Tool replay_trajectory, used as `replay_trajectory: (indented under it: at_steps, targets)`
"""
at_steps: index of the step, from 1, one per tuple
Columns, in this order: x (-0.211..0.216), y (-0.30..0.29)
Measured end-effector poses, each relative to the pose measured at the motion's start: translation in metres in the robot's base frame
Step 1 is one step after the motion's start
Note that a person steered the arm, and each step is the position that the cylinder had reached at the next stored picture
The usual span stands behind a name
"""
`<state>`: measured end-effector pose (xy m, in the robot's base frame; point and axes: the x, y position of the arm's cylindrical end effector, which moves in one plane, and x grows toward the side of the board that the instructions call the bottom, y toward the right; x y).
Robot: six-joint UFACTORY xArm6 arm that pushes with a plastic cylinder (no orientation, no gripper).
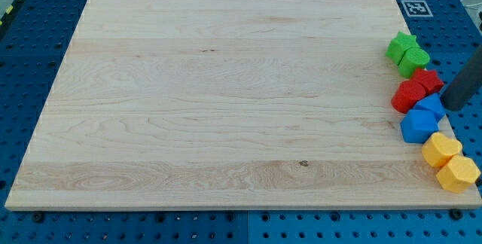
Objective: Nudge the red circle along with blue triangle and red star right a bit
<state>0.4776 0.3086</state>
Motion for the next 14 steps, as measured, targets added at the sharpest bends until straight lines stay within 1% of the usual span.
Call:
replay_trajectory:
  at_steps: [2,3,5,6,8,9,10,11,12,14]
  targets:
    - [-0.020,0.000]
    - [-0.020,0.000]
    - [-0.034,0.037]
    - [-0.064,0.037]
    - [-0.161,0.000]
    - [-0.194,-0.036]
    - [-0.200,-0.085]
    - [-0.195,-0.125]
    - [-0.172,-0.140]
    - [-0.068,-0.140]
